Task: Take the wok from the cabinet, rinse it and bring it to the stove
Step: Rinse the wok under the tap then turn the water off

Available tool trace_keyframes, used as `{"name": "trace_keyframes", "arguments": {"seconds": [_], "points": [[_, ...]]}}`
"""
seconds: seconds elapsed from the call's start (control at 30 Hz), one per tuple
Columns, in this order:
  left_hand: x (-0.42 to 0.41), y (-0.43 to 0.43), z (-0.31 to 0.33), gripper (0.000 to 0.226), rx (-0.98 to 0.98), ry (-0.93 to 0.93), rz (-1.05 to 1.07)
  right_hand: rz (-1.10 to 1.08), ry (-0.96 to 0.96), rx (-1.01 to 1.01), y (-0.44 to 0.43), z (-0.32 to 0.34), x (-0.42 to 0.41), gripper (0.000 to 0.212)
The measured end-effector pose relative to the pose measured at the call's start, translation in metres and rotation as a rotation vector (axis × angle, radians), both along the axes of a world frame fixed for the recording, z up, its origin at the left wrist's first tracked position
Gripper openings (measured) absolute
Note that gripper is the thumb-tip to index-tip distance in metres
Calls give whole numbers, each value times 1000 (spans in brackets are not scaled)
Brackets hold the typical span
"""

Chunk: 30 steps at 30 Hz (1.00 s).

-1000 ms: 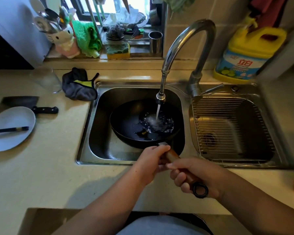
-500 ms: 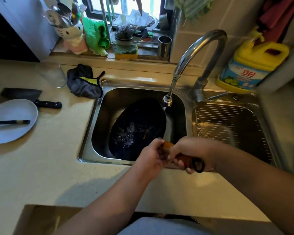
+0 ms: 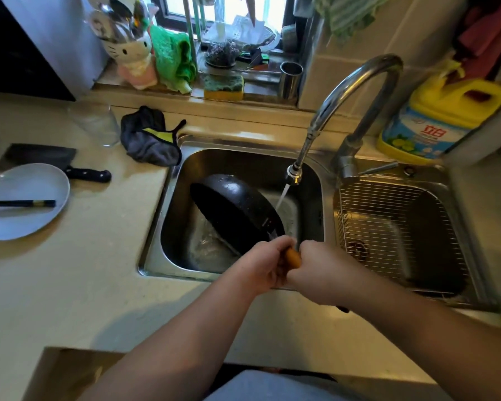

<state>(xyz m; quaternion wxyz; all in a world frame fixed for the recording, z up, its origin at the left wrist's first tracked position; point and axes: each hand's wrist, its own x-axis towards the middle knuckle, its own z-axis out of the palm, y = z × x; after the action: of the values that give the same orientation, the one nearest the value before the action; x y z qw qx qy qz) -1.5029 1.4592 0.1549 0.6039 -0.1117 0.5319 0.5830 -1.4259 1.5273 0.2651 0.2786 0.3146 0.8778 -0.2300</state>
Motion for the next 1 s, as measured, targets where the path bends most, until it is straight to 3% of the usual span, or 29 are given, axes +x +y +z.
{"name": "trace_keyframes", "arguments": {"seconds": [0.07, 0.13, 0.23, 0.33, 0.43, 0.57, 0.8, 1.0], "points": [[0, 2, -5, 15, 7, -5, 13, -10, 66, 25, 3, -11, 7, 17], [2, 4, -10, 17, 27, -31, 37, -147, 67, -112, 8, -23, 12, 12], [2, 5, -13, 29, 63, -79, 103, -691, 8, -738, 16, -31, 17, 17], [-1, 9, -11, 36, 101, -75, 74, -843, 33, -1047, 23, -29, 18, 18], [-7, 15, -10, 34, 124, -57, 45, -910, 101, -1140, 29, -22, 13, 13], [-11, 26, -3, 27, 84, -82, 12, -1027, 52, -1235, 47, -10, 6, 7], [-24, 51, 7, 27, 38, -118, -11, -1165, 37, -1407, 69, -7, -8, 14], [-28, 68, 12, 26, 36, -72, -95, -1255, 66, -1427, 82, -8, -15, 16]]}}
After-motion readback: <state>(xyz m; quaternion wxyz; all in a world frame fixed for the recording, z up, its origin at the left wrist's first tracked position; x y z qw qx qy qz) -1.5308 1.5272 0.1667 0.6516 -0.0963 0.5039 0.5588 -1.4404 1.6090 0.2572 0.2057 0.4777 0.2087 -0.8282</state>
